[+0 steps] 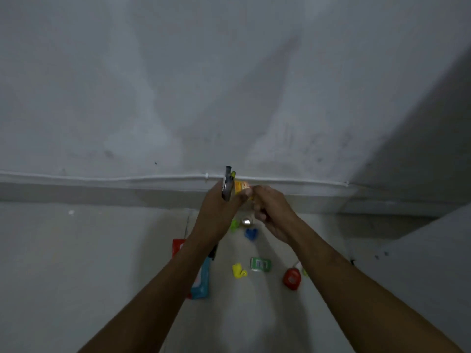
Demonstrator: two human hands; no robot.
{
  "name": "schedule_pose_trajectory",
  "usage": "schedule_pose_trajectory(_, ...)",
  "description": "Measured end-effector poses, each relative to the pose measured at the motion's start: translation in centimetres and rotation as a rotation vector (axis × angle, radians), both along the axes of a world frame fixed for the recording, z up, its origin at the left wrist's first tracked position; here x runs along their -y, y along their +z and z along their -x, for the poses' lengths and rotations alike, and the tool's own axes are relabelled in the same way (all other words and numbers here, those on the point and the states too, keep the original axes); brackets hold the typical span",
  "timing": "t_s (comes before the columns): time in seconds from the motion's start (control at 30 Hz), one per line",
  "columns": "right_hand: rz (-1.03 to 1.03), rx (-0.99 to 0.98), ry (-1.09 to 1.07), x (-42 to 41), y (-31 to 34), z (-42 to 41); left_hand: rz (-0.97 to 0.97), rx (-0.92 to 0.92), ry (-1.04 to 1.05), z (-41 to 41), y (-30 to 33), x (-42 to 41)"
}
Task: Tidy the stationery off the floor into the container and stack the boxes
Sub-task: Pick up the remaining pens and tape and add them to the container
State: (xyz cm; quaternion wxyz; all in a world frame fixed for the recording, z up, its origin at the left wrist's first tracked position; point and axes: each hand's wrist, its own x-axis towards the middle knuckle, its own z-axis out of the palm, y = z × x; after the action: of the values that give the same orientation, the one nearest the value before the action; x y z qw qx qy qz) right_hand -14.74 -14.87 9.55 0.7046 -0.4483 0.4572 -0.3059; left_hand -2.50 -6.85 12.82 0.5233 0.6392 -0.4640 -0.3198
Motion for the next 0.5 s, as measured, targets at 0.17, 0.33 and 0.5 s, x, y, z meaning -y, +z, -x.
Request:
schedule_pose_trajectory(0.17,-0.246,0.464,0.062,-3.6,11.5,-0.3,0.085,-0.049,0.007,0.0,11.3,-2.0)
schedule_pose_trajectory(0.33,-0.371,0.550,0.150,-7.5,26.8,0.2,-0.001,-0.035,-0.095,-0.5,26.5,-4.5)
schedule_pose_trajectory(0.5,-0.436,0.539,0.191,-10.3,41.3,1.3,-0.054,-0.096,-0.284,-0.5,40.4,-7.4)
